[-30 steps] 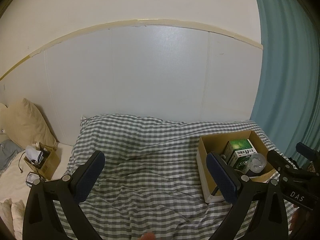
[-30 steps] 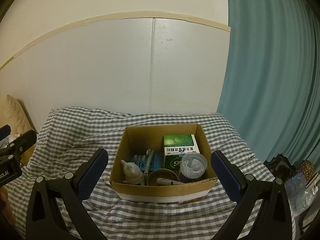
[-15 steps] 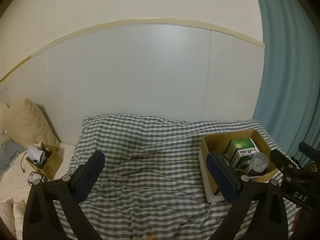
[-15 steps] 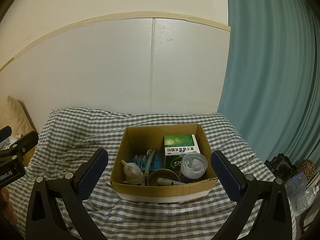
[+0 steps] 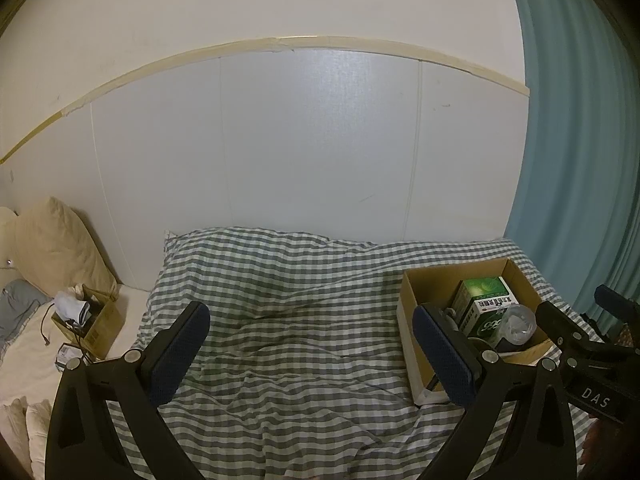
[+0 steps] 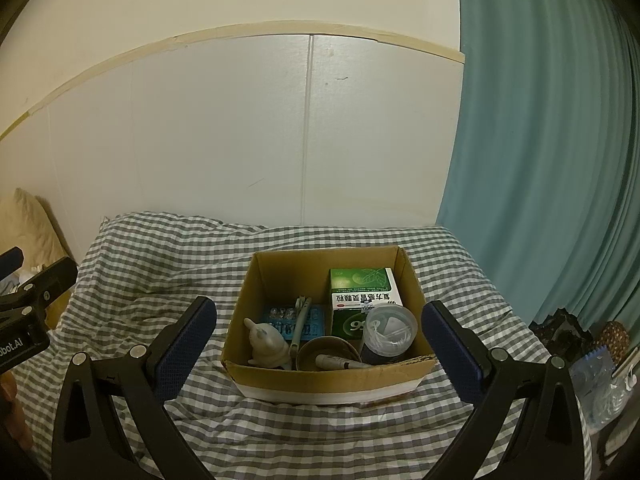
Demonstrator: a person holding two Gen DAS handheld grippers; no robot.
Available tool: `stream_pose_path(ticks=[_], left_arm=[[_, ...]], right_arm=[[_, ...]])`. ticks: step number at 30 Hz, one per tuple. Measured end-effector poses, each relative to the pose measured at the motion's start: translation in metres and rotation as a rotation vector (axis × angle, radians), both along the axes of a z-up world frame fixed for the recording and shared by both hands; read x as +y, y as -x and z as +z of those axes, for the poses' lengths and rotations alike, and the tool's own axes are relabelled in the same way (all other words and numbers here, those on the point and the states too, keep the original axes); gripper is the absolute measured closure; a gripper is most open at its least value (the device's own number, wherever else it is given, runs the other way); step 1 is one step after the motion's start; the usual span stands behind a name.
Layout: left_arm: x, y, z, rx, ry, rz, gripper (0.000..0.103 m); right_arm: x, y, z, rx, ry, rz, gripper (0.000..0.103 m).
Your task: Organize objects
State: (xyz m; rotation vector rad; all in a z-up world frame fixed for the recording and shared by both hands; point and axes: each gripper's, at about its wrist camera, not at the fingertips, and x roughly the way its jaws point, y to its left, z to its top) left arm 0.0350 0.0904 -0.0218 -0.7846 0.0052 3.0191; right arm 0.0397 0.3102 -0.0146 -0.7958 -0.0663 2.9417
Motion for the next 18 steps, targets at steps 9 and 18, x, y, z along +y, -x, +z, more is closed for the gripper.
stream_pose_path(ticks=[9,18], left_arm=[[0.001,0.0005,-0.001,-0.004,0.001,-0.002,0.0],[-0.0015,0.0028,-0.0051,-0.024,-0.005,0.008,0.0]], right_arm=[[-0.0006,-0.0005,-0.001,-0.002,-0.001,0.0,0.0],[-0.0028,-0.0017,-0.0029,-0.002,-0.009,0.003,0.0]])
